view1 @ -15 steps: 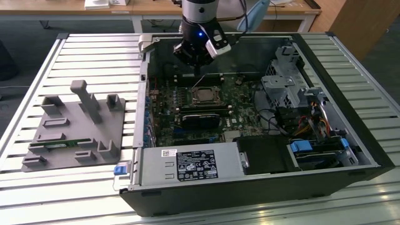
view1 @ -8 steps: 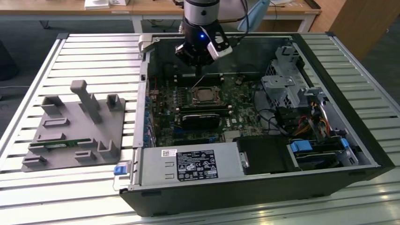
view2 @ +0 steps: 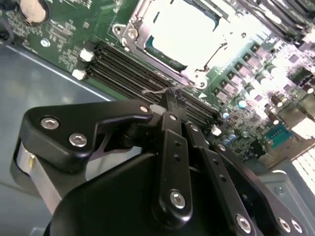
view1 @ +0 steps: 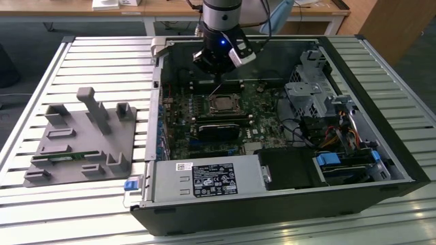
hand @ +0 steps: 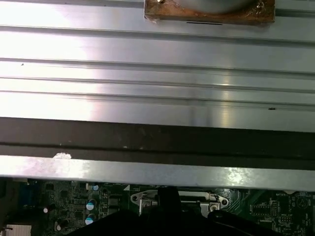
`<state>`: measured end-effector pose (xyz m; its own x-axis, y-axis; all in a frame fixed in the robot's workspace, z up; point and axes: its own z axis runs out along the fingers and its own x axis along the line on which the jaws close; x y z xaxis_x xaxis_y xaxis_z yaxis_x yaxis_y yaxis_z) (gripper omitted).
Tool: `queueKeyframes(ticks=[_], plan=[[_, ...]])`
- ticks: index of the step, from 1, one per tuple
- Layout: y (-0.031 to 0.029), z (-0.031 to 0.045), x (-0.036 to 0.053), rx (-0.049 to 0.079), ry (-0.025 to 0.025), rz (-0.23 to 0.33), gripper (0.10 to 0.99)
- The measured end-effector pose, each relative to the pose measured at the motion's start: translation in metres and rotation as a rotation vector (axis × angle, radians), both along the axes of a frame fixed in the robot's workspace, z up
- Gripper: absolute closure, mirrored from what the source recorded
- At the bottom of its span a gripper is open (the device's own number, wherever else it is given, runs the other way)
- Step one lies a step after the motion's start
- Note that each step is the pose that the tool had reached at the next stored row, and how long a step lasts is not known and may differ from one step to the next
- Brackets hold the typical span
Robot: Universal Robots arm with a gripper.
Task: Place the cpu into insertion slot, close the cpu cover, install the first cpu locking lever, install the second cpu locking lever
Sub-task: 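Install the first cpu locking lever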
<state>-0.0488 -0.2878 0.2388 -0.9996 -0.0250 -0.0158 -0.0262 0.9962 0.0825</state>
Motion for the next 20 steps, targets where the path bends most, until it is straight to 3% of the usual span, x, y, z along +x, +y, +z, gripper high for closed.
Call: queueKeyframes(ticks=[9, 20], plan=[[0.0001, -0.0050, 0.0148, 0.000, 0.0000, 0.000, 0.976], [0.0001, -0.0237, 0.0247, 0.000, 0.0001, 0.000, 0.976]])
